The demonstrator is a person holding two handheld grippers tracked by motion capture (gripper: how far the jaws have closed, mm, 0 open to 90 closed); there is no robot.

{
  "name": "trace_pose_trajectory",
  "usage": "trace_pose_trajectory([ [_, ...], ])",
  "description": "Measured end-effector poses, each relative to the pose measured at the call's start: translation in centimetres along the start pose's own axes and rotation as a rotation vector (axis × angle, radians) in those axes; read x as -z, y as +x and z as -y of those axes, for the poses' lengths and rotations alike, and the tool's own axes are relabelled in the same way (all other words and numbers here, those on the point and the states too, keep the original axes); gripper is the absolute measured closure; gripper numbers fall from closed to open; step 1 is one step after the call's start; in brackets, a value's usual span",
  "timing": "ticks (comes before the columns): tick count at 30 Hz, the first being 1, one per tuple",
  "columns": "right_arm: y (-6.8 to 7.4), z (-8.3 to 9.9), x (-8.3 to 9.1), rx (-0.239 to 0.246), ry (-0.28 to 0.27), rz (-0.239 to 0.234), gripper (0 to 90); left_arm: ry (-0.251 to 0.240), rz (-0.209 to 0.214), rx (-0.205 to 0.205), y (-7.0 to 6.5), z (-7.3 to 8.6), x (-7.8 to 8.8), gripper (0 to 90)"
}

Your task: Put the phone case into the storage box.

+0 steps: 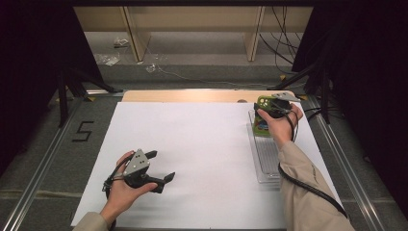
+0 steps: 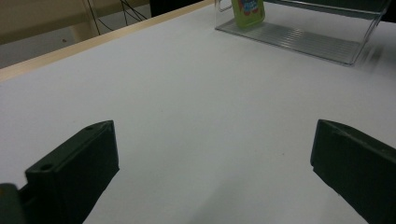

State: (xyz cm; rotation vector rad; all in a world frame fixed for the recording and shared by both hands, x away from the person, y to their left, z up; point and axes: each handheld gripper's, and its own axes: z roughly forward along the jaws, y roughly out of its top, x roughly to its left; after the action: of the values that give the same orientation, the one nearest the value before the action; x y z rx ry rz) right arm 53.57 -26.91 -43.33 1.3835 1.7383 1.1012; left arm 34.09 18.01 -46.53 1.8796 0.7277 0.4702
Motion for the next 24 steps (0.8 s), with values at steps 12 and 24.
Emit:
trace_pose_trajectory([
  [12, -0.1, 0.3, -0.5, 0.021, 0.035, 0.016, 12.5, -0.002, 0.002, 0.001, 0.0, 0.0, 0.0, 0.3],
  [24, -0.1, 0.5, -1.1, 0.025, 0.050, 0.040, 4.4, -0.003, 0.003, 0.005, 0.0, 0.0, 0.0, 0.3],
])
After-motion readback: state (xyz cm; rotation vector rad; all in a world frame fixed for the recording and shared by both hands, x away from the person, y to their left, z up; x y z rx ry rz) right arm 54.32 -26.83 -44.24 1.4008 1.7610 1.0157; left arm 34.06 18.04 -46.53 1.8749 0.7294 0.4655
